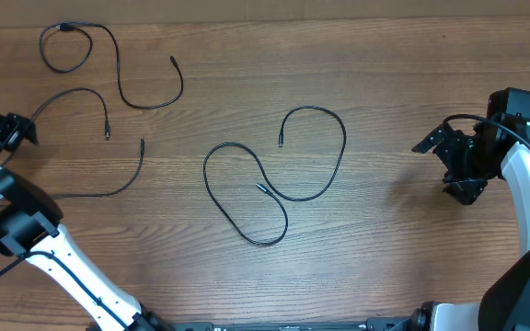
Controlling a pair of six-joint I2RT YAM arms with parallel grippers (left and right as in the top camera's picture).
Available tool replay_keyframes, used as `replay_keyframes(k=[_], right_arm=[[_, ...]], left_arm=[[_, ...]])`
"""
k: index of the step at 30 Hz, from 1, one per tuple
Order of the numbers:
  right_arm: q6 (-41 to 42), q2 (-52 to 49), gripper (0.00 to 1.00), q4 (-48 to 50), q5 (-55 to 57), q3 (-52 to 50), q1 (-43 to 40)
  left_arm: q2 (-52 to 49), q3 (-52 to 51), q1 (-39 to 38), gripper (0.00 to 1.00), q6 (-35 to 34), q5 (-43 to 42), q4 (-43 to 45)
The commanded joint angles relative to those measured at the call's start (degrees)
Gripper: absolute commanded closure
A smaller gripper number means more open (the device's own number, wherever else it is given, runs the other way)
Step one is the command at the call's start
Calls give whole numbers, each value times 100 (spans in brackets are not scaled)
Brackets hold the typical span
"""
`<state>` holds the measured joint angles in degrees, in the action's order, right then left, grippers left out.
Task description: Untangle cables
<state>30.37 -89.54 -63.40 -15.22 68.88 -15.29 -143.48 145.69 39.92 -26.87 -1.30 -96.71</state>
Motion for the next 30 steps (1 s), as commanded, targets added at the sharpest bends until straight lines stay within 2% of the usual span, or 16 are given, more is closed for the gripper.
replay_keyframes(k=[1,6,13,18,24,30], right_arm=[[-44,-28,0,26,-33,87,7],[-44,-28,0,26,-33,87,7],[-44,-28,0,26,-33,87,7],[-44,-28,0,26,-33,87,7],[-44,-28,0,26,-33,87,7],[-44,-28,0,26,-33,87,7]], left_arm=[[476,-286,376,2,195,-343,-15],[1300,-1003,713,1,111,-313,-13],[2247,-2837,754,1,70,-459,66],[2710,-4002,739,2,133,-472,511],[3359,-4986,662,2,717,-1040,1095],[4669,-6022,562,0,743,-1211,2041]])
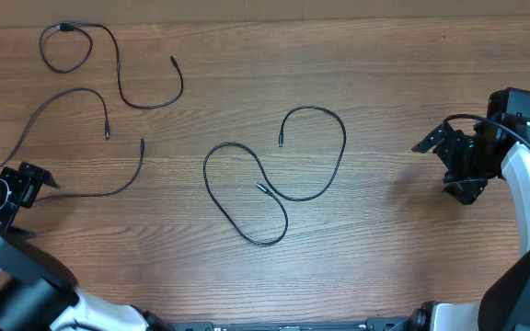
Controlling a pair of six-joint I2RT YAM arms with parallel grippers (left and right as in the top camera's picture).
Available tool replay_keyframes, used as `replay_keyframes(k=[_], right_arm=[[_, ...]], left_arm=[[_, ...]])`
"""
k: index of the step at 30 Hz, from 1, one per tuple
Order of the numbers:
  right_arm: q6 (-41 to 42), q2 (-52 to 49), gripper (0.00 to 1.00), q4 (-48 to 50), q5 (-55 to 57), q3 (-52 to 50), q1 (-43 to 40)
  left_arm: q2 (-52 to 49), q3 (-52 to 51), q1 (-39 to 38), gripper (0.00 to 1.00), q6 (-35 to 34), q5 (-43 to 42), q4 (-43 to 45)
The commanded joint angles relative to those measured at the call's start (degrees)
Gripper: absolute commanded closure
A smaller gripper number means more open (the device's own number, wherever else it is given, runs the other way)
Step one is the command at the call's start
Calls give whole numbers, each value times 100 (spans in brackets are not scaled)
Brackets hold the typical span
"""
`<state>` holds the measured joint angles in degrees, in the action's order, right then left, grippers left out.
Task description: Untangle cables
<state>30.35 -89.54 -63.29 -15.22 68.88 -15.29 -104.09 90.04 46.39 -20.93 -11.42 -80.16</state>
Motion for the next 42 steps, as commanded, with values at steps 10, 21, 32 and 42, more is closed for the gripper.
replay_keyframes(k=[10,21,32,42], right_arm=[[-42,-28,0,15,-33,87,7],[-42,-28,0,17,-33,87,7],[-42,-28,0,15,-33,87,7],[-42,-28,0,17,-33,87,7]], left_arm=[[804,-2492,-111,14,-1274,485,2830],[120,-2907,-131,31,-1250,546,4470],[-535,-1794,-533,28,-1069,1051,4266],[-1014,-1606,-796,22,-1012,1462,3980]])
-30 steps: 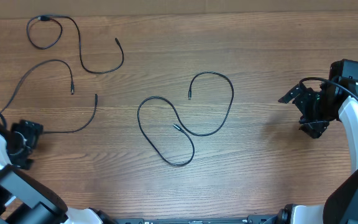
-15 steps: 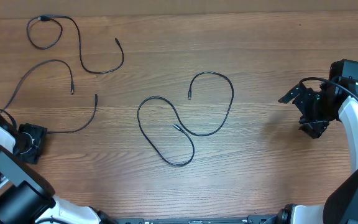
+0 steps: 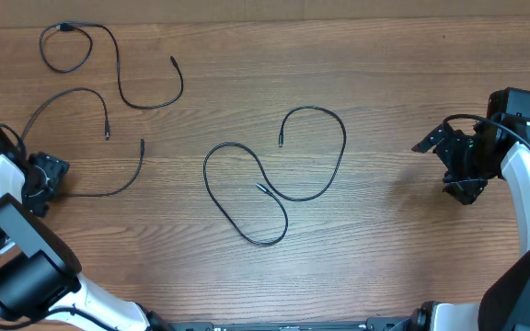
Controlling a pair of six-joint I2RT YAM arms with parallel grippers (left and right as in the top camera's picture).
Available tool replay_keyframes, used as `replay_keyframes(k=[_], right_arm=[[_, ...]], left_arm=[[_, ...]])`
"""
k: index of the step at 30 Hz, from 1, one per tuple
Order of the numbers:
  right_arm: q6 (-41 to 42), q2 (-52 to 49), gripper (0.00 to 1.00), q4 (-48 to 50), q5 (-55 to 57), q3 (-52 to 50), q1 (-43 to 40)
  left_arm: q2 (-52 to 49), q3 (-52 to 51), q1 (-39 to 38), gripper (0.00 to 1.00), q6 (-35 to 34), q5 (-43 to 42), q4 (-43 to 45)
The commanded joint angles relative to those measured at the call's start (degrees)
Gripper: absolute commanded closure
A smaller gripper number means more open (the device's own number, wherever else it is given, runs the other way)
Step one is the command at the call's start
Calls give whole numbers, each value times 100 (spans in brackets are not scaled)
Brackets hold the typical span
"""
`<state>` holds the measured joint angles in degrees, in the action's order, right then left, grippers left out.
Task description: Untangle cables
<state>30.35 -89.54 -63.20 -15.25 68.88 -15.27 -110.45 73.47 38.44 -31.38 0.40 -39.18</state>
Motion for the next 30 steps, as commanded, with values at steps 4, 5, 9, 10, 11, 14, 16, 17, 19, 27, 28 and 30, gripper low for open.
replay_keyframes(k=[4,5,9,10,11,14,16,17,19,27,28,30], right_arm=[[-42,-28,0,7,-31,87,4],[-42,-28,0,7,-31,87,4],[-42,-28,0,7,-31,87,4],[-42,-28,0,9,-31,87,4],[-42,-26,0,7,-31,87,4],[-42,-28,0,7,-31,87,4],[-42,-28,0,9,-31,87,4],[-42,-28,0,7,-31,87,4],[-42,-28,0,7,-31,87,4],[-42,-28,0,7,-31,87,4],[-42,-28,0,9,-31,87,4],[-42,-28,0,7,-31,87,4]], left_arm=[[-824,50,-9,28,-57,278,-219],[-901,50,-9,32,-57,280,-208],[-1069,50,-7,61,-59,269,81],[-1069,52,-7,71,-59,240,192],[-1062,94,-7,86,-59,76,319],[-1062,271,-4,96,-59,-354,391],[-1062,498,-4,96,-59,-619,387],[-1062,629,-4,96,-59,-713,358],[-1062,1156,-7,96,-50,-866,149],[-1062,2656,-22,96,-20,-907,-435],[-1062,2780,-31,96,68,-955,-457],[-1062,2885,-61,94,326,-1102,-459]])
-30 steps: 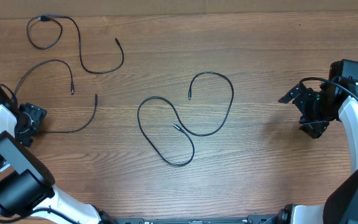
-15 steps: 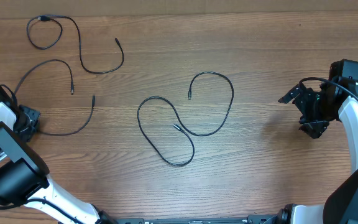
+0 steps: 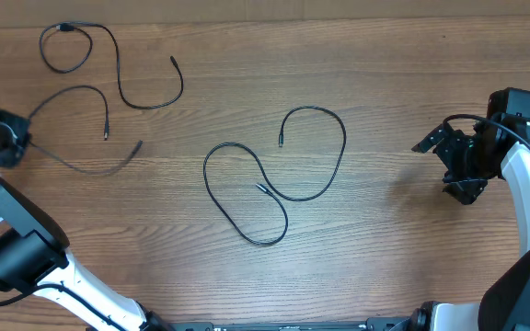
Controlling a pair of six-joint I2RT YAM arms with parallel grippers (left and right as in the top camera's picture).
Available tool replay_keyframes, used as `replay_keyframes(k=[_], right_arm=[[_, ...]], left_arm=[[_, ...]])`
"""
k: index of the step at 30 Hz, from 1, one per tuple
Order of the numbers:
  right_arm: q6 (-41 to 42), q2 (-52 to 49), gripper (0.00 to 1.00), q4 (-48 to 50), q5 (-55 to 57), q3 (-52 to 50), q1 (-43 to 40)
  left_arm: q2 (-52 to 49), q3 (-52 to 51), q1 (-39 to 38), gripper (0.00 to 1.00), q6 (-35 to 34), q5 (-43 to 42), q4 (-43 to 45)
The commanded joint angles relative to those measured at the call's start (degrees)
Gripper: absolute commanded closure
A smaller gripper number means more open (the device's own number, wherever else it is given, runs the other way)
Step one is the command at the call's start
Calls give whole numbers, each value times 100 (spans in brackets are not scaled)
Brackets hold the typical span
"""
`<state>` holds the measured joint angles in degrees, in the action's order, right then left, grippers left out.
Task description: Untangle cables
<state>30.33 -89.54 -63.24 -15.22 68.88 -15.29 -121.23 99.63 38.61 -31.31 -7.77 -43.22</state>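
Three thin black cables lie on the wooden table (image 3: 403, 257). My left gripper (image 3: 15, 142) sits at the far left edge, shut on the bend of the left cable (image 3: 90, 170). That cable's two ends trail rightward, to about the table's left third. A second cable (image 3: 122, 78) curls at the top left. The third cable (image 3: 247, 156) loops over itself in the middle. My right gripper (image 3: 435, 142) hovers at the far right, away from every cable; its jaw state is unclear from above.
The left arm's white links (image 3: 17, 248) fill the lower left corner. The right arm (image 3: 523, 184) runs down the right edge. The table's far edge is at the top of the view.
My left gripper has moved up and left, and the left cable's bend went with it. The cable's lower strand now lies higher and slanted. The right arm is unchanged.
My left gripper was first at the far left edge, above the left cable's bend. Then it was lower, beside the bend, and then right on it. Now it is up and left with the cable dragged along. The other two cables and the right arm stayed put.
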Motion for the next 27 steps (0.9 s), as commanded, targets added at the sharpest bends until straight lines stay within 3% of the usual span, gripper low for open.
replay_keyframes(k=[1,4,6,9,13,17,23,27], right_arm=[[-39,-28,0,11,-33,87,7],[-39,-28,0,11,-33,87,7],[-39,-28,0,11,-33,87,7],[-39,-28,0,11,-33,87,7],[-39,-28,0,11,-33,87,7],[-39,-28,0,11,-33,87,7],[-39,-28,0,11,-33,87,7],[-39,-28,0,11,-33,87,7]], left_arm=[[15,269,-92,82,352,-282,-94],[-50,216,-122,77,584,234,-348],[-66,153,-125,46,643,507,-463],[-76,68,-125,34,820,601,-592],[-74,66,-133,47,850,-184,-629],[-74,66,-260,50,1176,-1154,-546],[-103,2,-852,48,1722,-732,-538],[-146,-87,-1351,39,1720,26,-470]])
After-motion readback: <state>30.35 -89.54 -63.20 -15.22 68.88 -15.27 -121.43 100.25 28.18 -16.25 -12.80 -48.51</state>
